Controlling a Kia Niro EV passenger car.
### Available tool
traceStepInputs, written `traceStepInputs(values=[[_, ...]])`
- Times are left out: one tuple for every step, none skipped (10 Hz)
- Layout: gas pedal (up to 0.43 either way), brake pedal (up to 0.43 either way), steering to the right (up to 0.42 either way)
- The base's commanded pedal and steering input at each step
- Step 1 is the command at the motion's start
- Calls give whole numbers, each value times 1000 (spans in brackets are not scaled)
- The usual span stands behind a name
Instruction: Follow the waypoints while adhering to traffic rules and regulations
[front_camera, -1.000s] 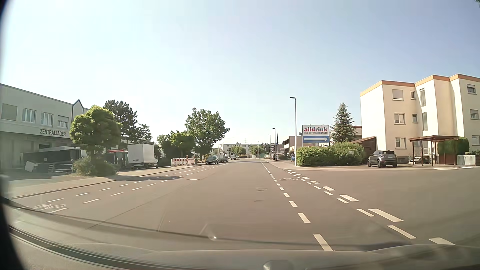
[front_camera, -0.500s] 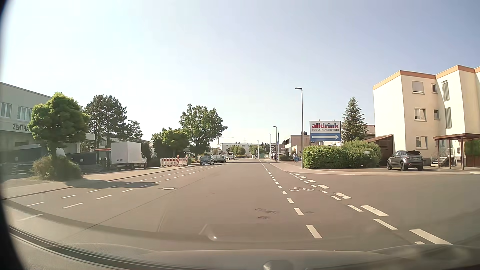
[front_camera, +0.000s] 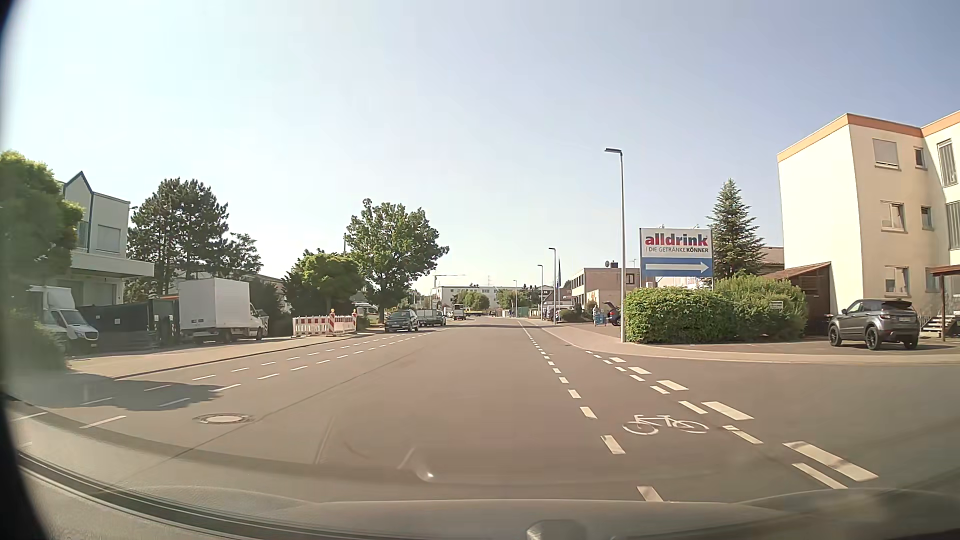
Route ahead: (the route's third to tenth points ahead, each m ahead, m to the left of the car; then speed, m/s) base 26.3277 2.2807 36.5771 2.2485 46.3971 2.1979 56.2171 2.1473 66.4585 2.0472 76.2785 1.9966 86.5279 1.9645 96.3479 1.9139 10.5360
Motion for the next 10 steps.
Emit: traceStepInputs(values=[[138, 18, 1], [138, 12, 1], [138, 18, 1], [138, 12, 1], [138, 18, 1], [138, 12, 1], [138, 18, 1], [138, 18, 1], [138, 12, 1], [138, 18, 1]])
